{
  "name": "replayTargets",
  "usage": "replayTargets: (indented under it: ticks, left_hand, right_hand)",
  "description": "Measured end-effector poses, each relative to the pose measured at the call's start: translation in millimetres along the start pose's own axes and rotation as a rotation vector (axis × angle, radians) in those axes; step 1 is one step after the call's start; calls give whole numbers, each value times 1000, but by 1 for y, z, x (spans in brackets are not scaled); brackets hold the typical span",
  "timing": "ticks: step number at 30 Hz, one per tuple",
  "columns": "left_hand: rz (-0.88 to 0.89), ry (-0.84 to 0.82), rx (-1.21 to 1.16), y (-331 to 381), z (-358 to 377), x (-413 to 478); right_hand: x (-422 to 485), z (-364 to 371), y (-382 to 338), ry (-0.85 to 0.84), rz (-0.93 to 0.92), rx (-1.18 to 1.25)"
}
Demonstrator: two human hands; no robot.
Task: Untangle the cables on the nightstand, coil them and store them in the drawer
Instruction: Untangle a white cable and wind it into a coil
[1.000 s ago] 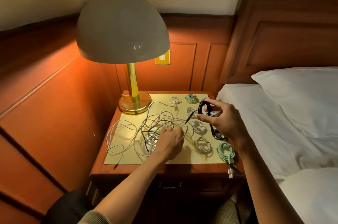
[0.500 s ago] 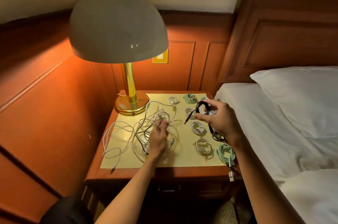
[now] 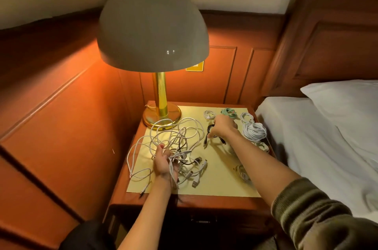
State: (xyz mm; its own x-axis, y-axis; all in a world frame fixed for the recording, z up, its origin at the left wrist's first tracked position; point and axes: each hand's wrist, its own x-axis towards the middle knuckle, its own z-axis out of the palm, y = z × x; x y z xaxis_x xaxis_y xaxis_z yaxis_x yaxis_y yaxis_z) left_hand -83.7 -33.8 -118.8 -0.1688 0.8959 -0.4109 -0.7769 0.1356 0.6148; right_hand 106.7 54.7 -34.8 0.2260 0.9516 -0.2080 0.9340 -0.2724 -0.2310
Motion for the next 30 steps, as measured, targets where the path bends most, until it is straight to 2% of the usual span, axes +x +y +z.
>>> replayTargets:
  ticks: [8, 10, 12, 14, 15, 17, 19, 21, 23, 25, 27, 30]
  left_hand:
    - [-21, -82, 144, -1, -1, 6]
    - [-14, -121, 214, 2, -1, 7]
    - [23, -165, 300, 7, -2, 3]
    - [39, -206, 385, 13, 1, -7]
    - [46, -220, 437, 15, 3, -11]
    - [92, -253, 556, 19, 8, -18]
    - [134, -340, 672, 24, 16, -23]
    - [187, -446, 918, 30, 26, -26]
    - [255, -537, 1263, 34, 36, -31]
    - [297, -610, 1477, 36, 47, -40]
    - [341, -634, 1560, 38, 53, -47]
    - [354, -632, 1480, 37, 50, -45]
  right_hand:
    - [7, 28, -8, 17, -19, -5]
    - [-3, 27, -8, 142, -66, 133]
    - [-19, 23, -9, 191, -127, 423]
    - [-38, 16, -10, 19, -182, 681]
    - [-46, 13, -10, -87, -208, 705]
    - [-56, 10, -13, -121, -270, 661]
    - [-68, 2, -18, 35, -323, 647]
    - [-78, -10, -21, 134, -385, 710]
    - [-88, -22, -25, 24, -478, 694]
    - [-92, -28, -27, -18, -524, 488]
    - [-92, -32, -26, 16, -507, 363]
    - [-93, -38, -16, -83, -506, 357]
